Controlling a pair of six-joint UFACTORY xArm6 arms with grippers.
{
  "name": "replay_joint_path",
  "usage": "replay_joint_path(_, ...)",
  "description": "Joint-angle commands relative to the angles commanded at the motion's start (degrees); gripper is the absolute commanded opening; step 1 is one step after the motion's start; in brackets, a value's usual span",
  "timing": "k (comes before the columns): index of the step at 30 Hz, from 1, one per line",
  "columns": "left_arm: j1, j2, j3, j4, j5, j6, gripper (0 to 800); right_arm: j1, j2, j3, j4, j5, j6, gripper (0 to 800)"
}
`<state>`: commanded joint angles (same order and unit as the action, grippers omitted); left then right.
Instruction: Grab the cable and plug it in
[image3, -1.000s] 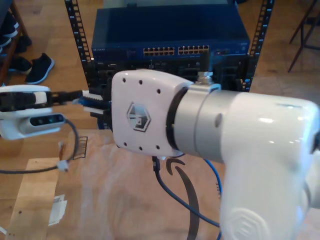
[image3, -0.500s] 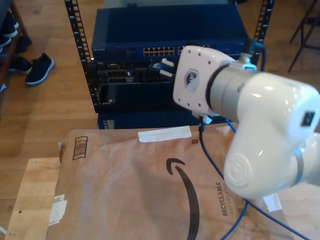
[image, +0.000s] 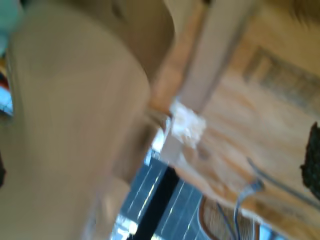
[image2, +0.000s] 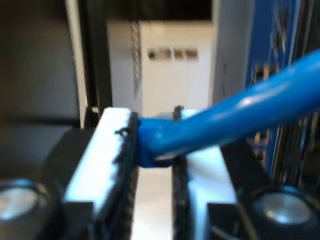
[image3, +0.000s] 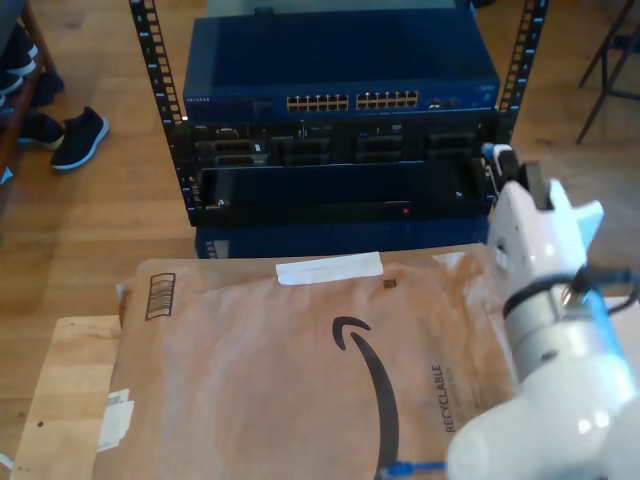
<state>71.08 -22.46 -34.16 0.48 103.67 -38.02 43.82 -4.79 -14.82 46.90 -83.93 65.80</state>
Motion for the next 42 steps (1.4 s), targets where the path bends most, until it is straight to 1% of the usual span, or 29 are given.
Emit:
replay_joint_path(2,1.3,-3.8,5.0,2.4,-4.5,3.8,800,1.5,1.5,0.2,1.9,-1.2,0.0,0)
replay_joint_path(4,3.4,-6.5,9.1,4.3,-9.7,7.6,800,2.5,1.8,0.4,5.6,-1.3,0.0,0)
replay_joint_path(6,6.3,-6.6,11.2,5.1,-14.6,10.4,800,3.2,2.1,0.4,6.7,-1.2,0.0,1)
replay_joint_path(8,9.4,-6.6,11.6,5.2,-16.8,13.8,800,3.3,2.8,0.3,6.9,-1.2,0.1,1)
replay_joint_path(10,11.8,-6.7,13.4,5.2,-18.3,19.0,800,3.5,3.1,0.2,7.7,-1.3,0.2,0)
replay_joint_path(12,15.6,-6.8,14.5,4.6,-21.9,24.6,800,4.2,3.1,-0.2,9.7,-1.4,0.3,0)
replay_joint_path(14,20.7,-6.7,14.9,4.3,-24.4,29.4,800,5.2,3.3,-1.7,13.0,-1.4,0.2,0)
replay_joint_path(16,23.0,-6.7,15.7,1.8,-26.6,32.3,800,6.7,3.7,-2.0,15.4,-1.5,0.2,0)
replay_joint_path(19,24.7,-6.9,16.0,0.8,-26.8,35.8,800,7.6,4.0,-1.8,15.5,-1.8,0.2,0)
replay_joint_path(20,25.3,-6.9,16.1,0.9,-26.7,36.5,800,7.6,3.9,-1.9,15.6,-2.5,0.1,0)
replay_joint_path(22,26.2,-7.0,17.9,1.1,-27.5,37.0,800,7.7,3.9,-1.9,15.9,-3.4,0.0,0)
replay_joint_path(24,26.5,-7.7,19.3,1.4,-28.5,37.3,800,8.4,3.9,-1.9,15.9,-3.4,0.0,0)
replay_joint_path(25,26.5,-7.8,21.0,1.4,-30.2,37.3,800,8.7,3.9,-1.8,16.0,-3.4,0.0,0)
replay_joint_path(26,26.5,-7.8,22.8,1.4,-32.9,37.3,800,9.0,3.9,-1.8,16.4,-3.4,0.0,0)
replay_joint_path(28,26.5,-7.7,26.6,1.3,-39.8,37.3,800,9.4,3.9,-1.8,17.3,-3.5,0.0,0)
replay_joint_path(29,26.5,-7.7,28.2,1.2,-42.5,37.3,800,9.7,3.9,-1.8,17.8,-3.5,0.0,0)
replay_joint_path(30,26.5,-7.7,29.2,1.2,-44.9,37.4,800,9.7,3.9,-1.8,18.4,-3.5,0.0,0)
replay_joint_path(31,26.5,-7.7,29.4,1.2,-45.9,37.3,800,9.7,3.8,-1.8,18.7,-3.5,0.0,0)
replay_joint_path(42,27.3,-7.2,29.2,0.9,-45.9,37.3,800,10.0,4.1,-1.9,19.2,-3.5,0.2,0)
